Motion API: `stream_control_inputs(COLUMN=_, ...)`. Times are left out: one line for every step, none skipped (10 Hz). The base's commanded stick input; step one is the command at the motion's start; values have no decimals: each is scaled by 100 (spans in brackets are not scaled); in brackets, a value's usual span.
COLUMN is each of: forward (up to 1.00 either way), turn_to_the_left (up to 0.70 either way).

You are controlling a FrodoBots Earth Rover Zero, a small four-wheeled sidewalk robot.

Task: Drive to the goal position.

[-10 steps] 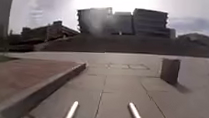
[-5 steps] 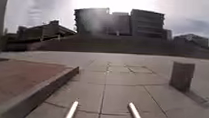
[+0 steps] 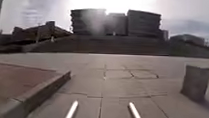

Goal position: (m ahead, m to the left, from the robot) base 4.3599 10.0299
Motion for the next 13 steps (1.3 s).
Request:
stream_control_inputs(forward=100, turn_to_the_left=0)
stream_control_inputs(forward=100, turn_to_the_left=0)
stream_control_inputs(forward=100, turn_to_the_left=0)
stream_control_inputs(forward=100, turn_to_the_left=0)
stream_control_inputs(forward=100, turn_to_the_left=0)
stream_control_inputs(forward=100, turn_to_the_left=0)
stream_control_inputs(forward=100, turn_to_the_left=0)
stream_control_inputs(forward=100, turn_to_the_left=0)
stream_control_inputs(forward=100, turn_to_the_left=0)
stream_control_inputs(forward=100, turn_to_the_left=0)
stream_control_inputs(forward=100, turn_to_the_left=16)
stream_control_inputs(forward=100, turn_to_the_left=27)
stream_control_inputs(forward=100, turn_to_the_left=0)
